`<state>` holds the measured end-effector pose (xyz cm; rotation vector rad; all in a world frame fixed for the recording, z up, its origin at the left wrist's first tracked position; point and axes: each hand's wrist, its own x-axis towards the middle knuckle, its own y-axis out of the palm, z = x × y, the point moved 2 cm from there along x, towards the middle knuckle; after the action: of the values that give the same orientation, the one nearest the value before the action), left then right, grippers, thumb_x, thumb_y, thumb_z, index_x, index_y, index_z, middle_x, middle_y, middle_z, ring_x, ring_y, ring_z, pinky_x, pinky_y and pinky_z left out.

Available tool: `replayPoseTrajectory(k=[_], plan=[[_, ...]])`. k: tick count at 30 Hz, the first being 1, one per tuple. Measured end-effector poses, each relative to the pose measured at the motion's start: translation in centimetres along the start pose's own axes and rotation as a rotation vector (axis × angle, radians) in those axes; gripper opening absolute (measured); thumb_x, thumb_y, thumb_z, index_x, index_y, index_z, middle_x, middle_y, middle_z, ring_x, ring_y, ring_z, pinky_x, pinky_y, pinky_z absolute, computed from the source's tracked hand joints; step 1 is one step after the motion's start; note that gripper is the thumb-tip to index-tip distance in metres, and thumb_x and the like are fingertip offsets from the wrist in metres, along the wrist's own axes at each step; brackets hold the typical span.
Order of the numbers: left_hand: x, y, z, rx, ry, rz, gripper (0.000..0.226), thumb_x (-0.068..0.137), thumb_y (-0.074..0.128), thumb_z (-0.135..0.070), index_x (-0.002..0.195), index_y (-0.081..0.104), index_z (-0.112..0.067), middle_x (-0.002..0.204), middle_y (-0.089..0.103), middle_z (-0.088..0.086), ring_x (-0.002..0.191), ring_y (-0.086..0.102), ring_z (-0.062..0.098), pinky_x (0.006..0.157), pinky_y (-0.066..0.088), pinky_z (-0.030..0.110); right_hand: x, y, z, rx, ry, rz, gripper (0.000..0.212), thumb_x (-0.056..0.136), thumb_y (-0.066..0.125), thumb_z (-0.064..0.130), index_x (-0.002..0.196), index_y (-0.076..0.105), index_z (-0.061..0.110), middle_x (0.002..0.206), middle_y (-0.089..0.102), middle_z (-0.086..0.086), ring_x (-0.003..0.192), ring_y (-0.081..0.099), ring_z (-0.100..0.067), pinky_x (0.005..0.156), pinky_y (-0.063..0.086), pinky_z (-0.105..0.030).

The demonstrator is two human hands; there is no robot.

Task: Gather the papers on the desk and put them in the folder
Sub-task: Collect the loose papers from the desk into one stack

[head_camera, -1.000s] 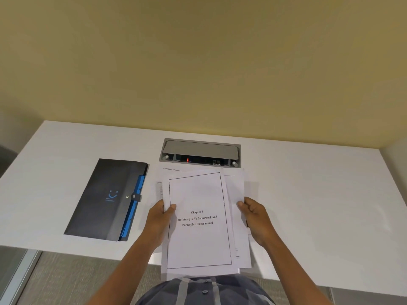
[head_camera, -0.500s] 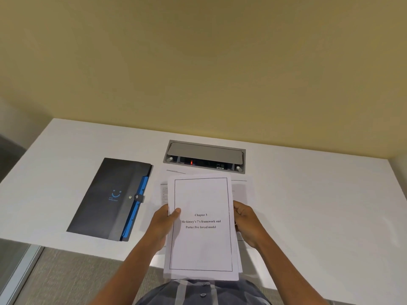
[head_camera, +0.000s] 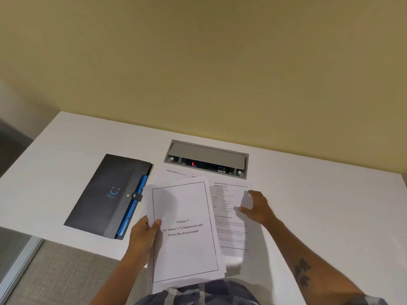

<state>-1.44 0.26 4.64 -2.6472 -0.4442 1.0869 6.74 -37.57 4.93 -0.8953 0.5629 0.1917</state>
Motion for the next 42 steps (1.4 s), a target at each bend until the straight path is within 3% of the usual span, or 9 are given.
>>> replayPoseTrajectory(k=[8, 13, 17, 23, 28, 31, 34, 38, 42], plan=[[-0.4, -1.1, 1.7, -0.042, -0.033, -0.127, 0.009, 0.1, 0.065, -0.031, 0.106, 0.067, -0.026, 0.095, 0.078, -0.006, 0.089, 0.075, 0.02, 0.079, 0.063, 0.044, 2.6, -0.7, -0.6, -0.572, -0.109, 0.096, 0.129, 0.083, 0.077, 0.065, 0.168, -0.004, 0.013, 0.178, -0.01, -0.008, 0.164, -0.002, -0.035, 0.129, 0.021, -0.059], [-0.7, -1.3, 2.0, -0.06, -0.024, -0.152, 0.006, 0.1, 0.065, -0.03, 0.103, 0.066, -0.026, 0.101, 0.077, -0.002, 0.095, 0.074, 0.025, 0.091, 0.06, 0.052, 2.5, 0.4, -1.3, -0.621, -0.088, 0.113, 0.132, 0.085, 0.075, 0.064, 0.167, -0.012, 0.01, 0.177, -0.013, -0.01, 0.165, -0.004, -0.036, 0.13, 0.018, -0.06], [-0.7, -1.2, 2.1, -0.082, -0.034, -0.155, 0.006, 0.099, 0.064, -0.031, 0.103, 0.066, -0.027, 0.104, 0.077, 0.001, 0.1, 0.072, 0.03, 0.094, 0.058, 0.057, 1.7, 1.0, -1.6, -0.607, -0.123, 0.055, 0.124, 0.087, 0.075, 0.06, 0.168, -0.004, 0.01, 0.178, 0.003, -0.007, 0.165, 0.005, -0.032, 0.129, 0.02, -0.054], [-0.8, -0.8, 1.7, -0.081, -0.014, -0.14, 0.005, 0.099, 0.065, -0.033, 0.103, 0.066, -0.029, 0.104, 0.077, 0.001, 0.102, 0.072, 0.033, 0.092, 0.058, 0.056, -0.7, 2.5, -2.0, -0.306, -0.101, -0.071, 0.106, 0.084, 0.086, 0.029, 0.166, 0.018, 0.018, 0.153, 0.049, -0.011, 0.144, 0.045, -0.029, 0.121, 0.037, -0.041], [-1.0, -0.7, 1.1, -0.106, 0.002, -0.098, 0.017, 0.1, 0.065, -0.029, 0.115, 0.068, -0.021, 0.109, 0.077, 0.005, 0.105, 0.072, 0.034, 0.099, 0.056, 0.061, -2.7, 4.0, -3.4, 0.04, 0.093, -0.126, 0.086, 0.089, 0.08, 0.012, 0.16, 0.031, 0.012, 0.144, 0.058, -0.018, 0.133, 0.057, -0.039, 0.111, 0.047, -0.046], [-1.1, -0.9, 1.0, -0.118, 0.0, -0.076, 0.018, 0.1, 0.065, -0.028, 0.116, 0.069, -0.021, 0.108, 0.078, 0.005, 0.104, 0.073, 0.033, 0.098, 0.057, 0.061, -3.5, 4.5, -4.2, 0.324, 0.185, -0.177, 0.062, 0.09, 0.077, 0.001, 0.146, 0.051, 0.003, 0.13, 0.069, -0.02, 0.119, 0.067, -0.04, 0.101, 0.057, -0.048], [-1.1, -1.0, 0.9, -0.13, 0.001, -0.055, 0.013, 0.1, 0.065, -0.027, 0.112, 0.07, -0.023, 0.105, 0.08, 0.003, 0.101, 0.075, 0.031, 0.095, 0.059, 0.058, -4.0, 4.6, -5.0, 0.431, 0.17, -0.228, 0.025, 0.094, 0.074, 0.003, 0.116, 0.069, -0.007, 0.113, 0.074, -0.023, 0.106, 0.069, -0.043, 0.087, 0.059, -0.045], [-0.8, -1.2, 0.9, -0.117, 0.012, -0.032, 0.013, 0.1, 0.066, -0.028, 0.111, 0.071, -0.027, 0.1, 0.082, -0.001, 0.096, 0.077, 0.027, 0.086, 0.064, 0.051, -5.0, 4.4, -4.7, 0.664, 0.121, -0.234, 0.023, 0.099, 0.07, 0.01, 0.121, 0.074, 0.006, 0.117, 0.077, -0.01, 0.103, 0.072, -0.03, 0.085, 0.057, -0.032], [-0.9, -1.2, 0.5, -0.119, 0.016, 0.007, 0.009, 0.099, 0.066, -0.028, 0.105, 0.07, -0.034, 0.089, 0.082, -0.013, 0.083, 0.08, 0.016, 0.06, 0.063, 0.028, -5.7, 4.3, -3.7, 0.831, 0.091, -0.166, 0.016, 0.101, 0.069, 0.016, 0.112, 0.077, 0.024, 0.11, 0.08, 0.009, 0.107, 0.075, -0.019, 0.085, 0.058, -0.027]])
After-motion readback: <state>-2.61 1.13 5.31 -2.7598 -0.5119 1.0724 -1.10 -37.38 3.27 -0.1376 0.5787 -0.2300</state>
